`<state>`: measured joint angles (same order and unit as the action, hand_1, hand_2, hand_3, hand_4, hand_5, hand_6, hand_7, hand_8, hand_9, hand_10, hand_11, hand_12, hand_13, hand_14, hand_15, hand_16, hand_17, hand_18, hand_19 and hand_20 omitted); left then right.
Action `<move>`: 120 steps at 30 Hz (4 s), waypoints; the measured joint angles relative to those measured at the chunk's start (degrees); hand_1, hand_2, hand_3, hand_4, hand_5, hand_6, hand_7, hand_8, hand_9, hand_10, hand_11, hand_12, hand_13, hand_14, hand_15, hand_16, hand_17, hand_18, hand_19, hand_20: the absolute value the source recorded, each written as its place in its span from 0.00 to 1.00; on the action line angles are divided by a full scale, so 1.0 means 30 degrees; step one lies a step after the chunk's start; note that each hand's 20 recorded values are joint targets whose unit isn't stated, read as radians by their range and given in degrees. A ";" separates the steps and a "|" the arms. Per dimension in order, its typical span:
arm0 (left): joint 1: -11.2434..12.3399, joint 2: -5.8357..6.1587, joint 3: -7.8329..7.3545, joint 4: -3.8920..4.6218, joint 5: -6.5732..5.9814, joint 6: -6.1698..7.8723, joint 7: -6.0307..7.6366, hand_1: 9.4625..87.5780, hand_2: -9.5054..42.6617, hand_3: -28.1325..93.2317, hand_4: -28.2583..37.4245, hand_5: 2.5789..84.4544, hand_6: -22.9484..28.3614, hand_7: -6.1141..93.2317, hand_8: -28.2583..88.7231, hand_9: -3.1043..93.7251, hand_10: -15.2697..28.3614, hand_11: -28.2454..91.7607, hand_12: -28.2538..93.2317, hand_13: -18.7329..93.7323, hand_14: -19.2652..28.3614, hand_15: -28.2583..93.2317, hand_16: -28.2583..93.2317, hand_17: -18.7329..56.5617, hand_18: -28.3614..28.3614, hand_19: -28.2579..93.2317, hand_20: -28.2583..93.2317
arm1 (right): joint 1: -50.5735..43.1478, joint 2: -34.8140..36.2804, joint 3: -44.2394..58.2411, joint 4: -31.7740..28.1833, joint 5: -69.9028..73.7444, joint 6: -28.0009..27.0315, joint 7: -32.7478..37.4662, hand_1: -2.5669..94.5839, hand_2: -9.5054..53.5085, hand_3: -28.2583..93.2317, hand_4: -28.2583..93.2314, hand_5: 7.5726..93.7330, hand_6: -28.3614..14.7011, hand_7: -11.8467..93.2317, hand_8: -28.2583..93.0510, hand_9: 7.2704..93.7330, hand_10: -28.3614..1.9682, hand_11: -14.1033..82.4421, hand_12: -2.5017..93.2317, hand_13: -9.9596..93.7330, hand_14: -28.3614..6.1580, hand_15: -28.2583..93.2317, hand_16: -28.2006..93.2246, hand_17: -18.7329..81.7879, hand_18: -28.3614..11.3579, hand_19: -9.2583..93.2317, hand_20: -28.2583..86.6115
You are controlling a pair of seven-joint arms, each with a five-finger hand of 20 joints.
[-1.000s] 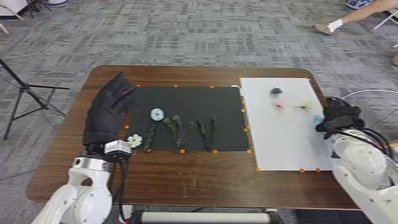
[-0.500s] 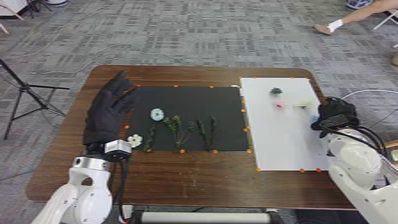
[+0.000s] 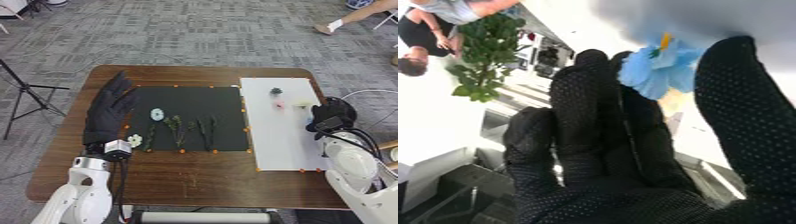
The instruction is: Arrange flowers
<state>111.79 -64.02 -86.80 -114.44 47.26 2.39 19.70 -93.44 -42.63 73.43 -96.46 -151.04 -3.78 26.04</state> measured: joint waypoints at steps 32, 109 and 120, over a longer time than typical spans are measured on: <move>0.0964 0.0438 -0.1515 -0.0600 -0.0065 0.0846 0.0168 0.19 0.16 0.79 0.01 0.31 0.48 0.26 0.15 0.31 0.61 0.36 0.37 0.37 0.72 0.40 0.27 0.10 0.88 0.60 0.28 | 0.9246 -0.6872 -1.0423 -0.0200 0.2167 0.2129 -0.3054 0.52 0.00 0.92 0.07 0.73 0.67 0.58 0.26 0.88 0.74 0.39 0.58 0.75 0.64 0.79 0.61 0.53 0.21 0.98 0.71; 0.4657 0.0412 -0.3049 -0.1107 -0.0468 0.1883 -0.0612 0.19 0.16 0.79 0.01 0.31 0.48 0.26 0.15 0.30 0.61 0.36 0.37 0.36 0.71 0.40 0.27 0.09 0.88 0.60 0.29 | 0.7362 -0.4191 -0.4096 0.1368 0.0130 -0.0773 -0.0573 0.55 0.00 0.71 0.00 0.41 0.57 0.51 0.09 0.45 0.50 0.58 0.30 0.58 0.51 0.87 0.47 0.44 0.21 0.94 0.73; 0.4651 0.0375 -0.3090 -0.1105 -0.0493 0.1892 -0.0563 0.19 0.16 0.79 0.01 0.31 0.48 0.26 0.15 0.30 0.62 0.36 0.37 0.36 0.71 0.40 0.27 0.09 0.87 0.60 0.28 | 0.6626 -0.3505 -0.3695 0.2047 -0.0016 -0.1532 -0.0251 0.60 0.00 0.63 0.00 0.45 0.59 0.51 0.09 0.50 0.50 0.58 0.30 0.59 0.52 0.87 0.48 0.44 0.21 0.94 0.73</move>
<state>125.74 -62.90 -96.07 -117.76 45.78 8.07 18.01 -73.56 -53.14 62.35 -90.32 -151.09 -8.38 25.28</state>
